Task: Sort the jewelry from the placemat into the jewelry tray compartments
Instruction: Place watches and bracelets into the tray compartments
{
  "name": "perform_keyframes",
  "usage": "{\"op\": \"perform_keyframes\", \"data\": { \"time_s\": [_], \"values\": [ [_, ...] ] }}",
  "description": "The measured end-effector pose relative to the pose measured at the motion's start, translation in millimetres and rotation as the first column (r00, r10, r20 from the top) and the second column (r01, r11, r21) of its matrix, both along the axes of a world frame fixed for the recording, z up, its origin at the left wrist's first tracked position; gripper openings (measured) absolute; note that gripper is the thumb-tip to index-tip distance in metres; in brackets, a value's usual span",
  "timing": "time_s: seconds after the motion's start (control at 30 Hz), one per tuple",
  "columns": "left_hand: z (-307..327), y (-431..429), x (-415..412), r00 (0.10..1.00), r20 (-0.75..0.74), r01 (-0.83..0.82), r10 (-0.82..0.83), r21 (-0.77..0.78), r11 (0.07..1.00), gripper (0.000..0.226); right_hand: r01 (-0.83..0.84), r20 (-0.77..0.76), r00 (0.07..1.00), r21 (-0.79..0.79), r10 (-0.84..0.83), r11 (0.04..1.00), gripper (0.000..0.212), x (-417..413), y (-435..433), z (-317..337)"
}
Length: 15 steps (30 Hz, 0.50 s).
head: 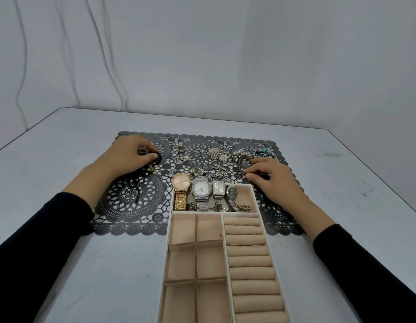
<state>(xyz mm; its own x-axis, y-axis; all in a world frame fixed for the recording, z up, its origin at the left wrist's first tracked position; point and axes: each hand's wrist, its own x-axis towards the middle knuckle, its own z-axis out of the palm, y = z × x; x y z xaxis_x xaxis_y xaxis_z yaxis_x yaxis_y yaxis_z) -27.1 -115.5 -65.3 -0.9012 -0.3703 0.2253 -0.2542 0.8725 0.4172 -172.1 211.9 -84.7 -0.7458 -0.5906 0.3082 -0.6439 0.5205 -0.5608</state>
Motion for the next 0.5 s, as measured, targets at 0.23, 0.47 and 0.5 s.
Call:
{"op": "perform_keyframes", "data": {
  "time_s": [0.23, 0.47, 0.5],
  "values": [
    [5, 8, 0, 0.995, -0.097, 0.010, 0.005, 0.151, 0.988, 0.006, -0.034, -0.021, 0.999, -0.146, 0.031, 0.989, 0.010, 4, 1, 2],
    [24, 23, 4, 0.960, -0.276, 0.146, -0.037, 0.388, 0.910, 0.006, 0.003, -0.046, 0.999, -0.289, -0.017, 0.957, 0.014, 10, -2, 10],
    [26, 25, 4, 0.953, -0.300, 0.161, -0.035, 0.406, 0.899, 0.006, 0.011, -0.040, 0.999, -0.305, -0.024, 0.952, 0.014, 11, -3, 11]
  ]
}}
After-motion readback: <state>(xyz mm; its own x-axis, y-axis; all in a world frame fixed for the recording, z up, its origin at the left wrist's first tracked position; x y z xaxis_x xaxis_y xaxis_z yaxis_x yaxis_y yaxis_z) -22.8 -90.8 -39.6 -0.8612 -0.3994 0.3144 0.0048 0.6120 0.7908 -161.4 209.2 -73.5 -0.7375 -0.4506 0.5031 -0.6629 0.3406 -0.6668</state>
